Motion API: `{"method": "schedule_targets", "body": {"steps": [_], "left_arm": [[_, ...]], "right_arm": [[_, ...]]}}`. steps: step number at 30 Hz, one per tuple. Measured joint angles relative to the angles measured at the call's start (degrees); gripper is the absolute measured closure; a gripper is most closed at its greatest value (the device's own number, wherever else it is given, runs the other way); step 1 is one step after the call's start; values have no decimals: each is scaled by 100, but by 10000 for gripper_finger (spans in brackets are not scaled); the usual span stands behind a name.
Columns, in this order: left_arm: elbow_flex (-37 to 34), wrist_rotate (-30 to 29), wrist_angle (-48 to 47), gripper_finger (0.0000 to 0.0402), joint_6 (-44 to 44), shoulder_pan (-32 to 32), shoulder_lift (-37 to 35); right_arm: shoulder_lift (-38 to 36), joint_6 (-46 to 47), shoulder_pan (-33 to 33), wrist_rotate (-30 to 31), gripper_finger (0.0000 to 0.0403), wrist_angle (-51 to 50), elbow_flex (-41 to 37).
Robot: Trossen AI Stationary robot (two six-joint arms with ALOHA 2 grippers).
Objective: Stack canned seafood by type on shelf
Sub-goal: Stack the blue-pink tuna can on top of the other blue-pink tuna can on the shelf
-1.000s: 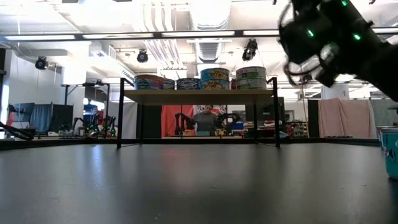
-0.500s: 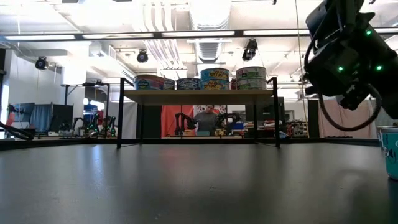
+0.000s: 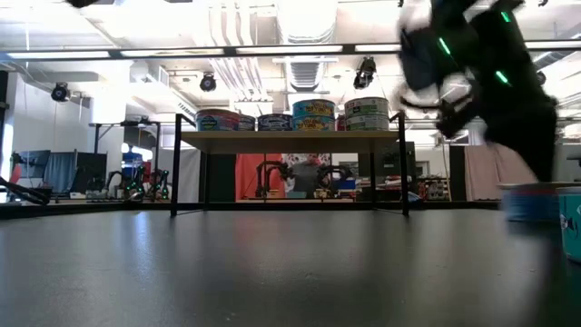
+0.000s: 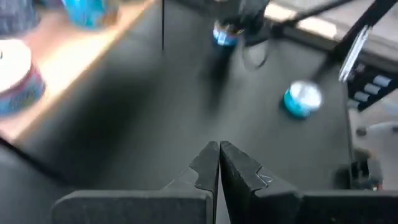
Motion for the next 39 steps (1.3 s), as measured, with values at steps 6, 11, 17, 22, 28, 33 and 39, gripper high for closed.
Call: {"method": "schedule_targets", "body": {"steps": [6,11,17,22,28,33,39], "left_arm": [[0,26,-952,402,-909,-263,0],[-22,28,-987,402,-1201,-522,28],[-319,290,-975,379,-1684,-1054,216],[-631,500,-974,341,-2292,-1308,414],[-979,983,-295,315,-2375,-1450,731],[-1180,1030,43,292,-2228,-1520,1126],[-1193,793,121,233,-2233,-1351,1530]], "right_arm": [[-13,-338,426,-372,394,665,1654],[-66,-374,536,845,394,-246,2383],[-101,-639,419,1026,394,-1297,1566],[-101,-806,202,431,394,-481,666],[-101,-817,104,168,394,955,234],[-126,-1270,280,-760,394,2641,693],[-224,-1811,438,-647,394,2448,1297]]}}
